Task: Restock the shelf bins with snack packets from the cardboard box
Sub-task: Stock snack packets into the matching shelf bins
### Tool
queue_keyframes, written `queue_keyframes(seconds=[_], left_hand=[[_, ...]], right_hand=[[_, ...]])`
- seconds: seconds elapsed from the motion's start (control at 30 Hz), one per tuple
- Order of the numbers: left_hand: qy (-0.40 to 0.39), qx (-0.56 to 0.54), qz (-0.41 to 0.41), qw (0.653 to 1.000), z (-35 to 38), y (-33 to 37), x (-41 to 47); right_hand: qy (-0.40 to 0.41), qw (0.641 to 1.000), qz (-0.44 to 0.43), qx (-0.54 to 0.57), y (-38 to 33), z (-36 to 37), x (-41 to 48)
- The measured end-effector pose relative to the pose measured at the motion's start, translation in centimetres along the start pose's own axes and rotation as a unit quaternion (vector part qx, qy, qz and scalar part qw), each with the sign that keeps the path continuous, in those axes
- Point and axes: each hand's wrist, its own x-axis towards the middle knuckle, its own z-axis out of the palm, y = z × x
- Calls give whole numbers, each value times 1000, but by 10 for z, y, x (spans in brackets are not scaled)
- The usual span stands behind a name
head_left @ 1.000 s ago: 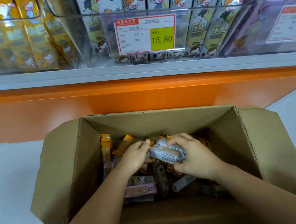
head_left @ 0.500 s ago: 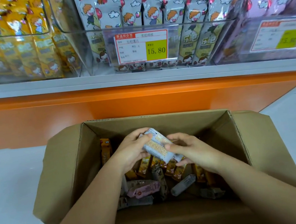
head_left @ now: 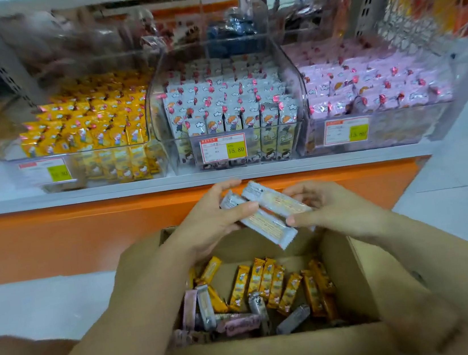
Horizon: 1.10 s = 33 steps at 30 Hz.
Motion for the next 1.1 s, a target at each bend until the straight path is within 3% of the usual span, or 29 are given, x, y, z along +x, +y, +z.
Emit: queue_keyframes(seconds=[0.07, 0.17, 0.23, 0.3, 0.47, 0.67, 0.87, 1.0, 1.1], left_hand=[[16, 80, 36, 996, -1, 16, -13], [43, 228, 98, 968, -11, 38, -28], [61, 280, 122, 950, -17, 50, -34], [76, 293, 146, 942, -21, 58, -37], [67, 208, 154, 964, -22, 60, -30], [58, 195, 157, 966, -18, 56, -22], [108, 203, 202, 952, -24, 43, -26], [77, 167, 227, 956, -16, 37, -33], [64, 193, 238, 950, -11, 28, -33]], right_hand=[[45, 993, -74, -82, -14, -13, -9], [106, 951, -190, -218, -29, -29, -18], [120, 917, -243, -294, -28, -37, -20], [127, 903, -267, -311, -23, -41, -20], [106, 945, -241, -193, -30, -32, -17], [25, 986, -148, -79, -33, -32, -7], [30, 993, -110, 32, -38, -21, 0], [2, 995, -49, 81, -32, -19, 0], [-24, 979, 0, 205, -29, -13, -1]])
